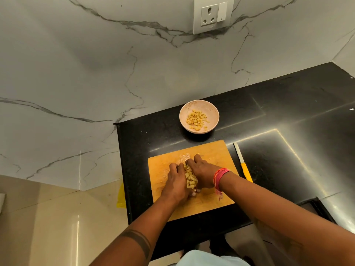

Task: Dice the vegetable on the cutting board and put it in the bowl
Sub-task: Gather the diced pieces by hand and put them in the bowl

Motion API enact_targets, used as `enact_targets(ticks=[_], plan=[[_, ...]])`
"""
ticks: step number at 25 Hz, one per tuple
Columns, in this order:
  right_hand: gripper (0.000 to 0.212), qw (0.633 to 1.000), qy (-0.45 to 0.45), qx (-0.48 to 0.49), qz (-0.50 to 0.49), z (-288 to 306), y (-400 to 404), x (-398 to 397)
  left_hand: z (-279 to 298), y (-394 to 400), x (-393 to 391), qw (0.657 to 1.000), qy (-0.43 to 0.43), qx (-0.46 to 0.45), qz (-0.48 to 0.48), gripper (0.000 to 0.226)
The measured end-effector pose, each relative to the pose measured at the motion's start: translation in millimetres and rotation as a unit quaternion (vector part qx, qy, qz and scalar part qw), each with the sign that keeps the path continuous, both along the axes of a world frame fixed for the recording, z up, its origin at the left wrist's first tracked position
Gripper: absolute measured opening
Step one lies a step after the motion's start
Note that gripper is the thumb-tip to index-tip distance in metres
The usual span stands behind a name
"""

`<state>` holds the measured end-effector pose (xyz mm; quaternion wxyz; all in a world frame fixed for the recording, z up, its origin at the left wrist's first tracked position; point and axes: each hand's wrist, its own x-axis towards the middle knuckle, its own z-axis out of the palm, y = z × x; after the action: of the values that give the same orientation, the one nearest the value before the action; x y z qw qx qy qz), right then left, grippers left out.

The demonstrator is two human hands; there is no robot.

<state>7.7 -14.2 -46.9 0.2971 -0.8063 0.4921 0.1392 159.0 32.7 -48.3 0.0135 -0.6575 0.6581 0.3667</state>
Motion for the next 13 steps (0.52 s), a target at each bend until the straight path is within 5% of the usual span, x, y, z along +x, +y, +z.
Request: enact_targets(ticks=[13], plan=[[0.056,0.996,-0.067,0.02,-0.048,0,-4,2,11,-7,-20,0.997,-0.027,-0.008,0.067,0.054]])
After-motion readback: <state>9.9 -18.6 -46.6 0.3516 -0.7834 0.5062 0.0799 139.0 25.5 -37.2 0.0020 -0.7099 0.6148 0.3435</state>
